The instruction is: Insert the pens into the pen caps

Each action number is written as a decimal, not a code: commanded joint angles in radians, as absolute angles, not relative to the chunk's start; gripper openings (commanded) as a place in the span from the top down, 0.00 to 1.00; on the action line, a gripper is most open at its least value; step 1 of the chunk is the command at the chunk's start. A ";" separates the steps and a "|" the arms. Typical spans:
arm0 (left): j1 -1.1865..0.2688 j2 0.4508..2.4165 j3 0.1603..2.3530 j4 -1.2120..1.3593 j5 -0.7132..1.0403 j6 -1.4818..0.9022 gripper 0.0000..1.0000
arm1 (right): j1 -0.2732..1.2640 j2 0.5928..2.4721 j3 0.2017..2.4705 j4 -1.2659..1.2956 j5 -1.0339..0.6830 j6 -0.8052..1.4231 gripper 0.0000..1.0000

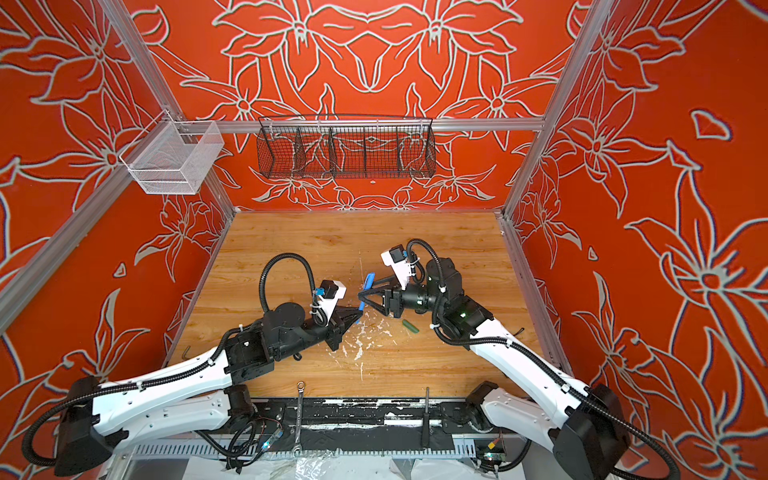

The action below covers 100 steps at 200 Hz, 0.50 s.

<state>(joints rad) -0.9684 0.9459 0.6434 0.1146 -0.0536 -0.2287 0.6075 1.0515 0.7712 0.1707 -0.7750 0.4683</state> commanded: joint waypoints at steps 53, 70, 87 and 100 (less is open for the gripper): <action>-0.953 0.962 0.684 0.166 -0.031 -0.237 1.00 | 0.618 1.074 0.778 0.209 -0.786 0.453 0.58; -0.952 0.966 0.687 0.165 -0.028 -0.239 1.00 | 0.618 1.078 0.779 0.209 -0.785 0.451 0.62; -0.951 0.975 0.690 0.166 -0.023 -0.242 1.00 | 0.618 1.080 0.778 0.208 -0.784 0.449 0.68; -0.950 0.979 0.696 0.163 -0.017 -0.242 1.00 | 0.619 1.079 0.777 0.210 -0.782 0.449 0.75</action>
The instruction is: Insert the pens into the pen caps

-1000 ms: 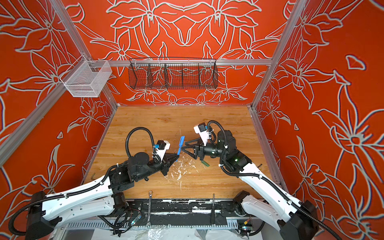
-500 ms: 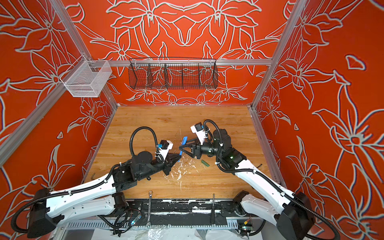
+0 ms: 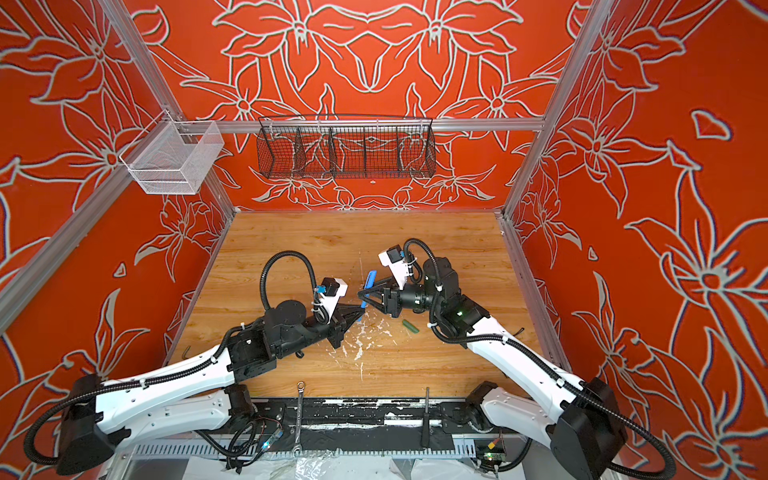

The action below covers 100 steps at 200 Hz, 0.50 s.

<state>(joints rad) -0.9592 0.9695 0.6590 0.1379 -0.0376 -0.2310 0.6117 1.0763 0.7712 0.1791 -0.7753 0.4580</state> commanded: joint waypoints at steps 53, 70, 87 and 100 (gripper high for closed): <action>-0.927 0.998 0.754 0.039 -0.037 -0.302 0.90 | 0.620 1.076 0.832 0.055 -0.748 0.366 1.00; -0.869 0.995 0.793 -0.045 0.050 -0.325 0.76 | 0.620 1.062 0.845 0.015 -0.739 0.340 1.00; -0.811 0.960 0.814 -0.085 0.130 -0.341 0.66 | 0.620 1.054 0.851 0.009 -0.742 0.337 1.00; -0.792 0.959 0.817 -0.079 0.190 -0.332 0.60 | 0.621 1.051 0.845 0.020 -0.743 0.343 1.00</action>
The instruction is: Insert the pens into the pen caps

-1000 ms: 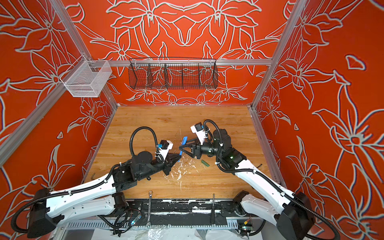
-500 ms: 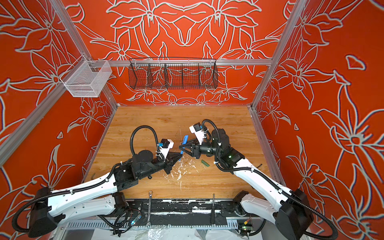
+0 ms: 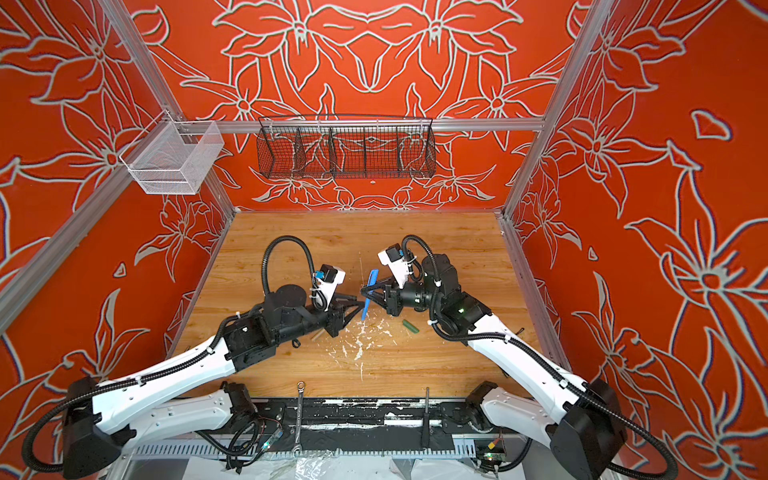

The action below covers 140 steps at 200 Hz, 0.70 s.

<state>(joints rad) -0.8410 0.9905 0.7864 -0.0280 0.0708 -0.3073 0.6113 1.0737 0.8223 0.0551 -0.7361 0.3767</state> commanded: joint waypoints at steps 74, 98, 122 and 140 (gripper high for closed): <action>-0.785 1.145 0.915 -0.110 0.431 -0.282 0.45 | 0.621 1.044 0.819 0.095 -0.737 0.385 1.00; -0.785 1.145 0.913 -0.109 0.428 -0.276 0.51 | 0.620 1.030 0.819 0.076 -0.725 0.377 1.00; -0.785 1.114 0.906 -0.117 0.396 -0.276 0.56 | 0.620 1.019 0.818 0.053 -0.711 0.364 1.00; -0.785 1.096 0.899 -0.127 0.375 -0.271 0.60 | 0.621 1.018 0.816 0.049 -0.705 0.362 1.00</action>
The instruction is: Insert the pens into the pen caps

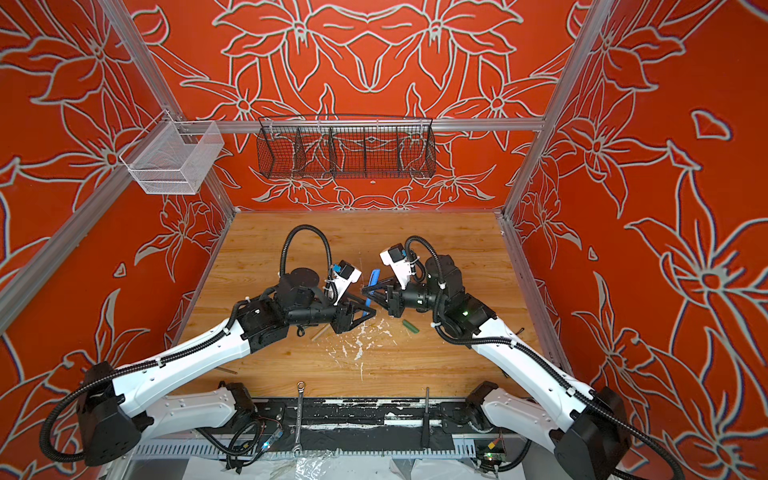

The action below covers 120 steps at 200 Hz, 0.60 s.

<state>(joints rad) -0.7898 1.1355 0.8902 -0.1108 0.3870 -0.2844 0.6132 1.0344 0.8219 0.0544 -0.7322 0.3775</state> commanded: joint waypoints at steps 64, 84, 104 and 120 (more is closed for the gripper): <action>-0.785 1.114 0.892 -0.098 0.420 -0.281 0.65 | 0.620 1.045 0.827 0.083 -0.718 0.371 1.00; -0.785 1.127 0.898 -0.102 0.431 -0.275 0.66 | 0.620 1.047 0.825 0.089 -0.717 0.373 1.00; -0.785 1.138 0.897 -0.100 0.432 -0.275 0.69 | 0.620 1.041 0.820 0.095 -0.707 0.376 1.00; -0.785 1.144 0.895 -0.102 0.428 -0.276 0.72 | 0.619 1.036 0.813 0.096 -0.697 0.376 1.00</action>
<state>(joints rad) -0.7898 1.1316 0.8898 -0.1184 0.4099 -0.2836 0.6132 1.0470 0.8219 0.0616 -0.7277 0.3782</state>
